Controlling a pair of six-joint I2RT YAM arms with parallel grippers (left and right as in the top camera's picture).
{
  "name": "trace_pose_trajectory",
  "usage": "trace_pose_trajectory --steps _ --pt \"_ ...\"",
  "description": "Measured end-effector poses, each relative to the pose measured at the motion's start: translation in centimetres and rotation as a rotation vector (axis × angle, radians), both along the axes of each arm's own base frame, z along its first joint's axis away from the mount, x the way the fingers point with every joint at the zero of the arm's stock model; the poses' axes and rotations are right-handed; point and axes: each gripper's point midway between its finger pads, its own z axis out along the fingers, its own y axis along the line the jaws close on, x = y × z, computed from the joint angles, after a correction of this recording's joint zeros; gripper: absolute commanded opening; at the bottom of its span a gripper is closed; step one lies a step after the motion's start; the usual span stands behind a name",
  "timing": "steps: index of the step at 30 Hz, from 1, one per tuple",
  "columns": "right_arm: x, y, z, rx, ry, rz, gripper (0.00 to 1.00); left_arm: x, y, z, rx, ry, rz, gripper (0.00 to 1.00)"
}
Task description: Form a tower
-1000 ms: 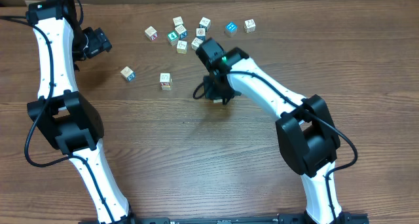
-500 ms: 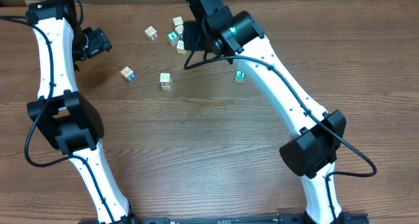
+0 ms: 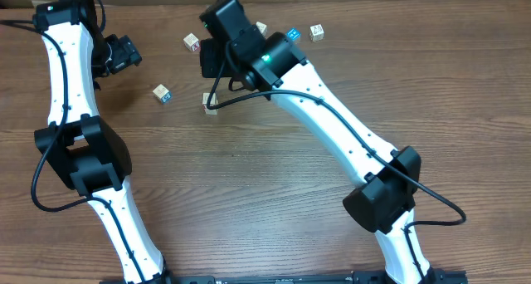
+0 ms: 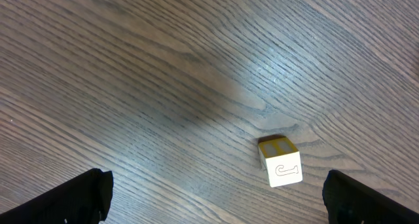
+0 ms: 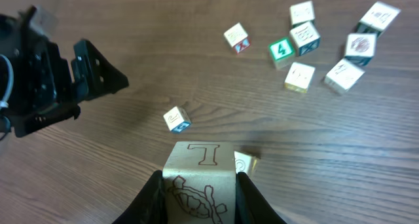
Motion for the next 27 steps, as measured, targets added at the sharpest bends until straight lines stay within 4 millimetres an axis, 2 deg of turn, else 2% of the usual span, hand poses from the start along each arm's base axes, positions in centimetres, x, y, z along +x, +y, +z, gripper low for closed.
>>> trace_pose_trajectory --steps 9,13,21,27 --pt "0.7 1.7 -5.2 -0.04 0.05 -0.002 0.04 0.0 0.0 0.0 0.0 0.0 0.0 0.99" --pt "0.5 2.2 -6.1 -0.047 0.056 -0.007 0.04 0.0 0.0 0.0 0.0 0.0 0.0 0.99" --pt "-0.5 3.4 -6.7 -0.062 0.055 0.012 0.04 0.0 0.0 0.0 0.0 0.0 0.0 1.0" --pt "-0.5 3.6 -9.9 -0.102 0.092 -0.018 0.04 0.0 0.0 0.0 0.0 0.0 0.0 1.0"
